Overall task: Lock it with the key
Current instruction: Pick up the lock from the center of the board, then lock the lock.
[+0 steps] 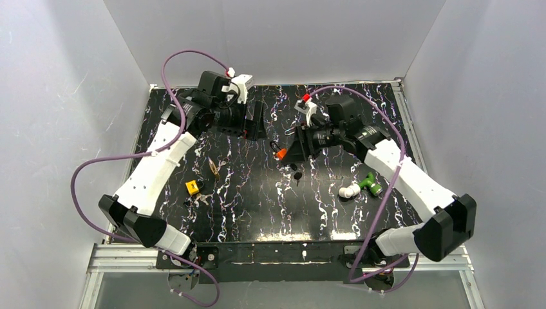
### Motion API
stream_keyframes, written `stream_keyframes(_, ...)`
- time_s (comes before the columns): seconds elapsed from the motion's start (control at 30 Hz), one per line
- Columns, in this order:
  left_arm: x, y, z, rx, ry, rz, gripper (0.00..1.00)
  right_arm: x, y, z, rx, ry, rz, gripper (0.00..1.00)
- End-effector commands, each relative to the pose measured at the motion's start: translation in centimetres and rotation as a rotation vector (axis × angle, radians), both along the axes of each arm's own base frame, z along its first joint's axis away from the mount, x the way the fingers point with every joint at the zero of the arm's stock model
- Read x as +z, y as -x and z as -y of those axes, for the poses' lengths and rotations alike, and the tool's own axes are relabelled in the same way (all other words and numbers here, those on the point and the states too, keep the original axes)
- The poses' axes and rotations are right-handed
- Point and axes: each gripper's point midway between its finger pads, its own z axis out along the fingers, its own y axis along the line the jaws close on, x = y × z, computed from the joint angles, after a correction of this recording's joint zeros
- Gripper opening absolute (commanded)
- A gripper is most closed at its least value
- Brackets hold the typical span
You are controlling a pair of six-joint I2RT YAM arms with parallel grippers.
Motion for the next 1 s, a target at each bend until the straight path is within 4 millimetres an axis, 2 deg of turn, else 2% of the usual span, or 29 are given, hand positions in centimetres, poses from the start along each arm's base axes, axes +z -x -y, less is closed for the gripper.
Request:
stream_keyframes(0.0, 3.6, 2.7, 1.6, -0.16, 0.127, 0.047, 0.98, 6.5, 4.2, -0.2, 0.209, -0.252, 0.054, 0.01)
stream_keyframes(0.2, 8.1, 6.0, 4.0, -0.347, 0.354, 0.134, 0.98, 10.6, 7.1, 0.7, 0.343, -0.383, 0.073, 0.01)
stream_keyframes(0.4, 11.2, 9.8, 4.9, -0.519, 0.523, 0.16, 0.9, 12.5, 8.4, 1.4, 0.388, -0.416, 0.098, 0.01)
stream_keyframes(0.57, 12.0, 11.3, 5.1, -0.589, 0.581, 0.138, 0.84, 13.5, 9.2, 1.8, 0.408, -0.436, 0.116, 0.01)
stream_keyframes(0.77, 11.2, 11.0, 5.4, -0.59, 0.579, 0.104, 0.75, 14.5, 10.0, 2.3, 0.424, -0.456, 0.134, 0.01)
stream_keyframes(0.97, 10.9, 11.8, 6.3, -0.644, 0.608, 0.052, 0.61, 14.5, 9.7, 2.1, 0.418, -0.453, 0.131, 0.01)
